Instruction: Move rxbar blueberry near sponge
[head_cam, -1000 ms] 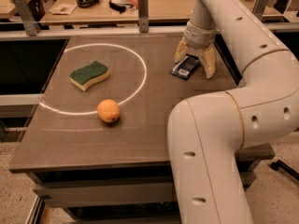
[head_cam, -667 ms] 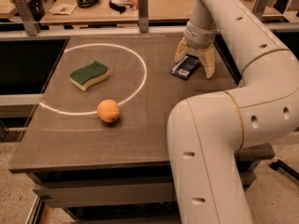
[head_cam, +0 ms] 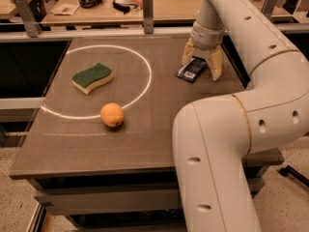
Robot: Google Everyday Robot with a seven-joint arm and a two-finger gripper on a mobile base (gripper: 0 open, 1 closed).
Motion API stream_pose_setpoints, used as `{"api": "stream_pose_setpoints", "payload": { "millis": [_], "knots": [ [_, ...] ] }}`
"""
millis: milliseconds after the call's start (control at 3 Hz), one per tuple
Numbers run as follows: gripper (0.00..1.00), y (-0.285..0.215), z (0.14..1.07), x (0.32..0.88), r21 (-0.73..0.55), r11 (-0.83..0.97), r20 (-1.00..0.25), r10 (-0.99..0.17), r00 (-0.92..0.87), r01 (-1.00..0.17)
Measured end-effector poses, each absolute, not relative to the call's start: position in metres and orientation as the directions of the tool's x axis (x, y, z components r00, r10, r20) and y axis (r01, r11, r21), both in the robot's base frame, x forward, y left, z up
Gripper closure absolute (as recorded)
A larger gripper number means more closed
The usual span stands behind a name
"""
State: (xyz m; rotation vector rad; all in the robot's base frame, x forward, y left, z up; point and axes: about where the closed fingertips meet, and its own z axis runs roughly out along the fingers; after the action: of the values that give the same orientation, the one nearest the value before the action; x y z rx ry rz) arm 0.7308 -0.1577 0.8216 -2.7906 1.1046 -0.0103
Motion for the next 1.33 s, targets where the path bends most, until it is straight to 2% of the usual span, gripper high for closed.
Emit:
{"api": "stream_pose_setpoints", "payload": {
  "millis": [1333],
  "knots": [
    [0.5, -0.1592, 0.8257, 0.7294, -0.131, -0.718, -0.041, -0.685, 0.728, -0.683]
  ]
}}
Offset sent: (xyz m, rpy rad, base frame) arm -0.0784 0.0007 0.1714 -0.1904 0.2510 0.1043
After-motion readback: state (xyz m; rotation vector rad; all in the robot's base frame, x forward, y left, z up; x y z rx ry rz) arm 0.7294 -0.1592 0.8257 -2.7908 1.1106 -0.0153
